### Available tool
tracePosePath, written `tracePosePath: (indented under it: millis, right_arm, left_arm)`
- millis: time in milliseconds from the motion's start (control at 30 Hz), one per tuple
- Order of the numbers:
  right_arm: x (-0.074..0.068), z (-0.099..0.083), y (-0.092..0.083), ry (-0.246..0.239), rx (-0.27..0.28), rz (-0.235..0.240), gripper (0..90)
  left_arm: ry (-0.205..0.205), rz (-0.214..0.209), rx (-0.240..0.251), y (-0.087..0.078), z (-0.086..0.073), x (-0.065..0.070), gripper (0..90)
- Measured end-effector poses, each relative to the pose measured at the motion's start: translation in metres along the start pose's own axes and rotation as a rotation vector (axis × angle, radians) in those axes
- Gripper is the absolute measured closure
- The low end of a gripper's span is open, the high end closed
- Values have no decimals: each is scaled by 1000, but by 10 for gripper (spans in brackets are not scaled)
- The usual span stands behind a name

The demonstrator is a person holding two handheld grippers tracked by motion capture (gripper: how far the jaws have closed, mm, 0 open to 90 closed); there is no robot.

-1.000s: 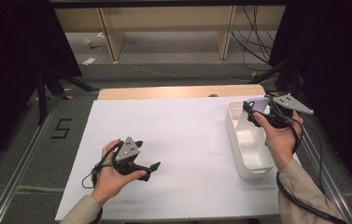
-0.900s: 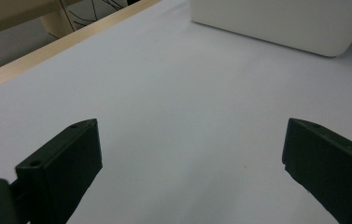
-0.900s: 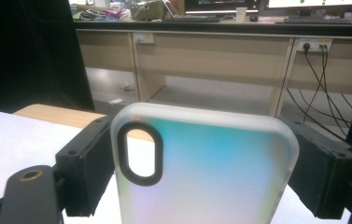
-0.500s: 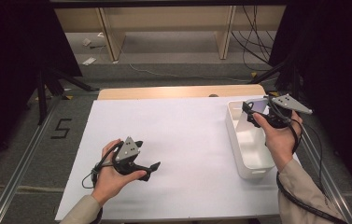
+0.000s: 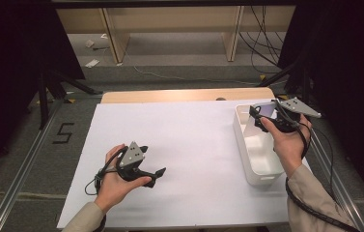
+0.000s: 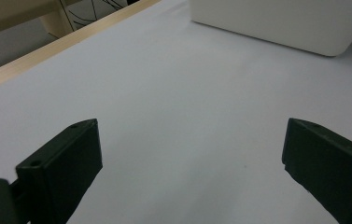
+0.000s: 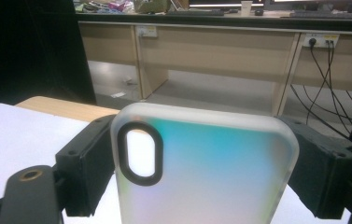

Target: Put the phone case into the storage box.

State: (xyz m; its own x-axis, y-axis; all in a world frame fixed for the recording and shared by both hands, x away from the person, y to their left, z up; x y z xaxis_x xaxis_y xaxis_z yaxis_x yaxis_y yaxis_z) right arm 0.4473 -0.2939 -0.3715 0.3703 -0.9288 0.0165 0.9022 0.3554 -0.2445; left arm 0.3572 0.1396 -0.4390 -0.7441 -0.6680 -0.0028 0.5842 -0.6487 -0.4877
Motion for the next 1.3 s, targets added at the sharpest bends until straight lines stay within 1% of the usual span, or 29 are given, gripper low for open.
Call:
tracePosePath:
  millis: [1100, 1300]
  right_arm:
    - [1, 2, 9, -9, -2, -1, 183]
    - [2, 3, 10, -3, -5, -3, 183]
  left_arm:
    - [-2, -1, 1, 0, 0, 0, 42]
    - [-4, -2, 2, 1, 0, 0, 42]
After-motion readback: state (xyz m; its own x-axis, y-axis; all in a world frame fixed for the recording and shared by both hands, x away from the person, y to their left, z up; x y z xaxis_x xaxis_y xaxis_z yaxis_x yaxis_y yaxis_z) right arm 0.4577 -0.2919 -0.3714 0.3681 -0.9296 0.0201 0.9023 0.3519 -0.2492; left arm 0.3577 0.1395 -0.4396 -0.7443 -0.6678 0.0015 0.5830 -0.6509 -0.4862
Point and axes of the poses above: each handheld gripper's, and its own axes: y roughly forward along the jaws, z roughly out of its top, x roughly to its right, the point moved 1 cm from there along y, roughly forward along the jaws, and after that the axes turned 2 degrees about -y, right-handed, at the moved point
